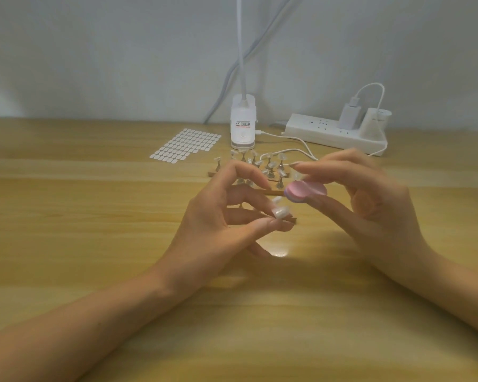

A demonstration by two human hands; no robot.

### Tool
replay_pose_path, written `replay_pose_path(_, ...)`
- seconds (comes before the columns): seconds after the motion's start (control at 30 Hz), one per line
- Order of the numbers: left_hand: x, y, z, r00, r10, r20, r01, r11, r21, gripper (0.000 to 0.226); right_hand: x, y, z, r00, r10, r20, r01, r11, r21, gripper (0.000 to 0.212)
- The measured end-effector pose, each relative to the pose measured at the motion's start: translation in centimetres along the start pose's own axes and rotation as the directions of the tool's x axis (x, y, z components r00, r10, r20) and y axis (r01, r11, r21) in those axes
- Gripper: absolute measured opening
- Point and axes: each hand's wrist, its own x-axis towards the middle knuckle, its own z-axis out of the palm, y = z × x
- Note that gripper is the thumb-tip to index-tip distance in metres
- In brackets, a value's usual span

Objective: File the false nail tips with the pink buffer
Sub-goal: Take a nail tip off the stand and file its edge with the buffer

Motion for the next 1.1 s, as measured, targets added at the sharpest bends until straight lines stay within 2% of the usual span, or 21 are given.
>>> replay_pose_path(0.17,0.0,0.0,0.0,0.999,-0.004,-0.046,0.005,1.000,0.024,0.043,0.0,-0.5,0.0,1.000,-0.008,-0.013,0.009,0.997,0.077,0.028)
replay_pose_path(0.43,0.1,0.0,0.1,0.999,0.030,-0.043,-0.023,0.990,0.140,0.045,-0.1,-1.4,0.4,0.982,-0.127,0.138,0.137,0.988,-0.069,0.022)
replay_pose_path(0.57,0.1,-0.1,0.1,0.997,0.030,-0.074,-0.014,0.978,0.206,0.044,0.2,-1.5,0.2,0.984,-0.135,0.115,0.149,0.981,-0.121,0.025)
replay_pose_path(0.67,0.1,-0.1,0.1,0.997,0.040,-0.067,-0.021,0.965,0.260,0.044,-0.1,-1.6,0.3,0.964,-0.215,0.155,0.241,0.956,-0.168,0.024)
replay_pose_path(0.8,0.1,-0.1,0.2,0.997,0.036,-0.073,-0.015,0.963,0.268,0.044,-0.2,-1.4,0.3,0.979,-0.174,0.109,0.193,0.961,-0.198,0.026)
replay_pose_path(0.9,0.1,-0.1,0.2,0.997,0.038,-0.062,-0.020,0.963,0.268,0.045,-0.2,-1.5,0.6,0.958,-0.241,0.157,0.267,0.947,-0.176,0.016)
replay_pose_path(1.0,0.1,-0.1,0.1,0.997,0.021,-0.075,-0.001,0.965,0.261,0.046,0.0,-1.1,0.1,0.978,-0.167,0.127,0.190,0.963,-0.193,0.024)
replay_pose_path(1.1,0.1,0.0,0.3,0.998,0.032,-0.056,-0.016,0.966,0.257,0.047,-0.2,-1.3,0.4,0.969,-0.188,0.159,0.210,0.968,-0.135,0.021)
